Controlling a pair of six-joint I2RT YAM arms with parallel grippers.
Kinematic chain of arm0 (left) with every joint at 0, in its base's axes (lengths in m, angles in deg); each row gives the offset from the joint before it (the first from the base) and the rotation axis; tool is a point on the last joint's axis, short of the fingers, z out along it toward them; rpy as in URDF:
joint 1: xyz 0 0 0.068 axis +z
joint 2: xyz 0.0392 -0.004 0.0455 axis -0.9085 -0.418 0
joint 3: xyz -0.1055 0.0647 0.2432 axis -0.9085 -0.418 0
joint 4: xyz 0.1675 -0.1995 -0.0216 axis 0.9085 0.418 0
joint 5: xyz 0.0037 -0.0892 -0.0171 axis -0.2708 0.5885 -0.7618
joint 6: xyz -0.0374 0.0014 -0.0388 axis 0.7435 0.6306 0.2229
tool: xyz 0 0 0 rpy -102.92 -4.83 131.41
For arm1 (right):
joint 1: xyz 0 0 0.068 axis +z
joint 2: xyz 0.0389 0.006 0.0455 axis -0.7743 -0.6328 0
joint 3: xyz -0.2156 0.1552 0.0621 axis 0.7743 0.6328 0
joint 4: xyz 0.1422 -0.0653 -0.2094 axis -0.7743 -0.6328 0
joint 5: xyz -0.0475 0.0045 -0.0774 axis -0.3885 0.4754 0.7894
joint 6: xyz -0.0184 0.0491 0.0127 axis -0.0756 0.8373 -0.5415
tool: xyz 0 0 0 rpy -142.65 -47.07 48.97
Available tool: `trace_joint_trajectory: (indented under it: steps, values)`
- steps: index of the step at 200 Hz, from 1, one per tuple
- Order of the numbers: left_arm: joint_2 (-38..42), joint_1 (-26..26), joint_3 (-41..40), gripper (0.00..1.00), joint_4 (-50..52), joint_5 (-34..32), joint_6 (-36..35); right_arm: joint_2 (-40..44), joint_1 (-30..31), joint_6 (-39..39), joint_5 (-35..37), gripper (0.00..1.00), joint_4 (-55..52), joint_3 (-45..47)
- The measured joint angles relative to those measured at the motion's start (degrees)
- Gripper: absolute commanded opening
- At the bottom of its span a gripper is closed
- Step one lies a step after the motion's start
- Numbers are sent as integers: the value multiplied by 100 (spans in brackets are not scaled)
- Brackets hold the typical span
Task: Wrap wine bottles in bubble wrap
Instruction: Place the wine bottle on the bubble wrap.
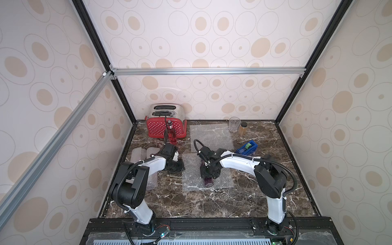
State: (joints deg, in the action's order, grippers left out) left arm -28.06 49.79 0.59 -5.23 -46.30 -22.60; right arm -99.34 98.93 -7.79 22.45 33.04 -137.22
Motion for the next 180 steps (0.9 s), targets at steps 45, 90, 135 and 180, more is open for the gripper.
trace_joint_trajectory:
  steps: [45, 90, 135, 180]
  values:
    - [-2, 0, 168, 41, 170, -96, -81, 219, 0, 258, -35, 52, 175, 164]
    - [658, -7, 181, 39, 398, -166, -210, 356, 0, 590, -37, 54, 407, 411]
    - [404, -354, 433, 27, 367, 17, -280, 411, 0, 837, -22, 52, 566, 533]
    - [-188, -739, 470, 21, 313, 197, -275, 476, 0, 1029, -35, 52, 732, 654]
